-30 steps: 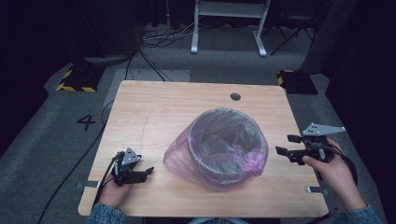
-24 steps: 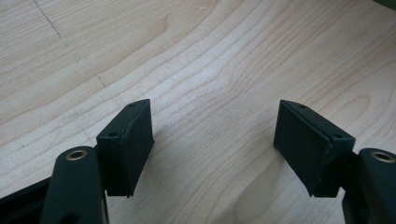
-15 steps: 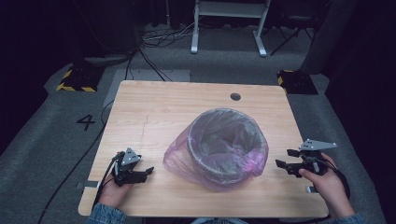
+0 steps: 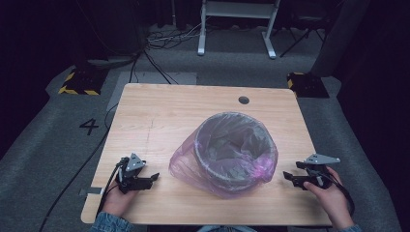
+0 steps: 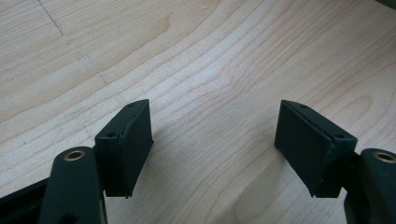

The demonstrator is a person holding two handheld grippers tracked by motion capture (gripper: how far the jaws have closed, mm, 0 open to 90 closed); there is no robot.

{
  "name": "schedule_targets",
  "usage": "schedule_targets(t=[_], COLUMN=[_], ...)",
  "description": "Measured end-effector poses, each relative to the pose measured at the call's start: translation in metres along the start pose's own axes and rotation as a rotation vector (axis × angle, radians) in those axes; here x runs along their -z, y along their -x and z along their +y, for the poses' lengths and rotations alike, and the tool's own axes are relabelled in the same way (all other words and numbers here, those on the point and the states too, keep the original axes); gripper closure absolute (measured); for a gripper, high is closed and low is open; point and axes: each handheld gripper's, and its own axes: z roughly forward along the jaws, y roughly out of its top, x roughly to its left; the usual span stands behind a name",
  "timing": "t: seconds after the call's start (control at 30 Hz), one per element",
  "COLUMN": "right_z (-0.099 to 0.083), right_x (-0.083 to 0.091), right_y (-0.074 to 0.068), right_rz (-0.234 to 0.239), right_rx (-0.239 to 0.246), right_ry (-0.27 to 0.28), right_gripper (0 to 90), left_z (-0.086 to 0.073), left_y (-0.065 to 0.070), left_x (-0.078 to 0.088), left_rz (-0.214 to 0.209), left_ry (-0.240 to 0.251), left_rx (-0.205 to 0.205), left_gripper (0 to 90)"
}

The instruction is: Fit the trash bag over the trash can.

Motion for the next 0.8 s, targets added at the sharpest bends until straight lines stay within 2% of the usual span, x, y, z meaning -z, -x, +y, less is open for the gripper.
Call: schedule_targets(t=[0.07, 0.23, 0.47, 0.8], right_z=[-0.001, -0.002, -0.005, -0.003], right_x=[-0.005, -0.014, -0.023, -0.025], right_y=[-0.001, -0.002, -0.002, -0.001], right_rz=[-0.017, -0.014, -0.040, -0.043], right_rx=[0.003, 0.007, -0.019, -0.014], right_ry=[0.005, -0.010, 0.048, 0.042], right_gripper=[25.5, 23.2, 14.5, 11.5], left_z=[0.000, 0.000, 0.000, 0.000], left_y=[0.000, 0.000, 0.000, 0.000], left_x=[0.000, 0.000, 0.000, 0.000], left_rz=[0.000, 0.002, 0.002, 0.002], left_ry=[0.000, -0.002, -0.003, -0.003], left_rx=[0.000, 0.002, 0.003, 0.003], left_gripper=[27.5, 27.2, 27.1, 27.1])
